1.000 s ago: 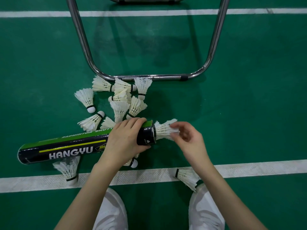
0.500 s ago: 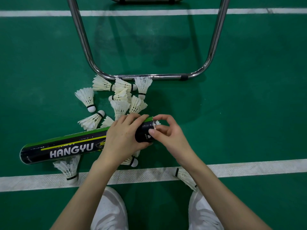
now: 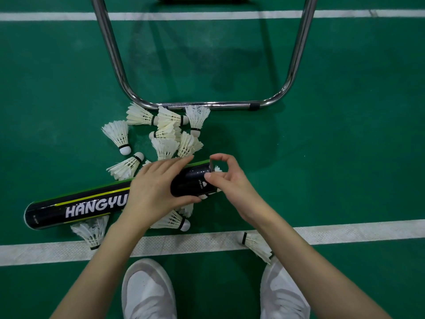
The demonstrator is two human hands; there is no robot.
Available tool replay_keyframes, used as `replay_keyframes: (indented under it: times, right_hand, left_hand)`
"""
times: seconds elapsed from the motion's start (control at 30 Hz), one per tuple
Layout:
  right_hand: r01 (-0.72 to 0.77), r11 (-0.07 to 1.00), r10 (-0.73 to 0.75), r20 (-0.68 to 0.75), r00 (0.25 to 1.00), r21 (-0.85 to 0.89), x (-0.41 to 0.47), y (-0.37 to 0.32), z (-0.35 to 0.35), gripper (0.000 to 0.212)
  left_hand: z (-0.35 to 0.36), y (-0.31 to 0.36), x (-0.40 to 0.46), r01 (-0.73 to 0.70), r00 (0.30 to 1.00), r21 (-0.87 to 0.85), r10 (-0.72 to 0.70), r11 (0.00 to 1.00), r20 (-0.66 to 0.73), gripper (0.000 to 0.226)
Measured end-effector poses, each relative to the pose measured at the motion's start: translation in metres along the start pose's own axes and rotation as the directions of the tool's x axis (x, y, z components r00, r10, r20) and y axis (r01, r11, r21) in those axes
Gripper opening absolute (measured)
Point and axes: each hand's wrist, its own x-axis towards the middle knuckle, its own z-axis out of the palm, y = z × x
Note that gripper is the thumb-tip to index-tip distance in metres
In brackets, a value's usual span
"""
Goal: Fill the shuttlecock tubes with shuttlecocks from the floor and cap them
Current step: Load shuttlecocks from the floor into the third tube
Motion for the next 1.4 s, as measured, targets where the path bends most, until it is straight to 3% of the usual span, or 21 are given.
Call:
replay_keyframes:
  times: [0.27, 0.57, 0.7, 0.8, 0.87, 1.03, 1.23, 1.4]
  right_hand:
    - [-0.049, 0.998, 0.048, -0.037, 0.998, -0.025, 0.002, 0.004, -0.015, 0.038]
    - [-0.03, 0.999, 0.031, 0.048, 0.998, -0.013, 0.005, 0.009, -0.024, 0.039]
    - [0.08, 0.997, -0.079, -0.133, 0.988, 0.001, 0.006, 0.011, -0.036, 0.019]
    - [0.094, 0.969, -0.154, -0.261, 0.953, -0.23, 0.008, 0.024, -0.048, 0.013]
    - [0.049, 0.91, -0.152, -0.221, 0.963, -0.412, 0.011, 0.033, -0.048, 0.012]
    - [-0.069, 0.743, -0.049, -0.156, 0.986, -0.666, 0.023, 0.042, -0.031, 0.026]
    - [-0.076, 0.793, -0.092, -0.243, 0.966, -0.604, 0.024, 0.043, -0.035, 0.016]
    - [0.05, 0.885, -0.274, -0.43, 0.86, -0.462, 0.006, 0.024, -0.05, 0.011]
  left_hand:
    - [-0.004, -0.054, -0.034, 0.212, 0.969, 0.081, -0.22, 0.974, 0.109, 0.089]
    - [0.005, -0.057, -0.036, 0.211, 0.97, 0.034, -0.214, 0.977, 0.115, 0.095]
    - [0.004, -0.061, -0.039, 0.22, 0.969, 0.027, -0.222, 0.975, 0.105, 0.093]
    - [0.003, -0.065, -0.041, 0.239, 0.967, 0.023, -0.24, 0.971, 0.089, 0.091]
    - [0.002, -0.067, -0.041, 0.246, 0.964, 0.024, -0.248, 0.969, 0.096, 0.092]
    - [0.004, -0.064, -0.041, 0.252, 0.965, 0.007, -0.252, 0.968, 0.069, 0.091]
    - [0.004, -0.061, -0.04, 0.263, 0.964, 0.007, -0.263, 0.965, 0.049, 0.089]
    - [0.003, -0.06, -0.038, 0.272, 0.961, 0.002, -0.272, 0.962, 0.042, 0.091]
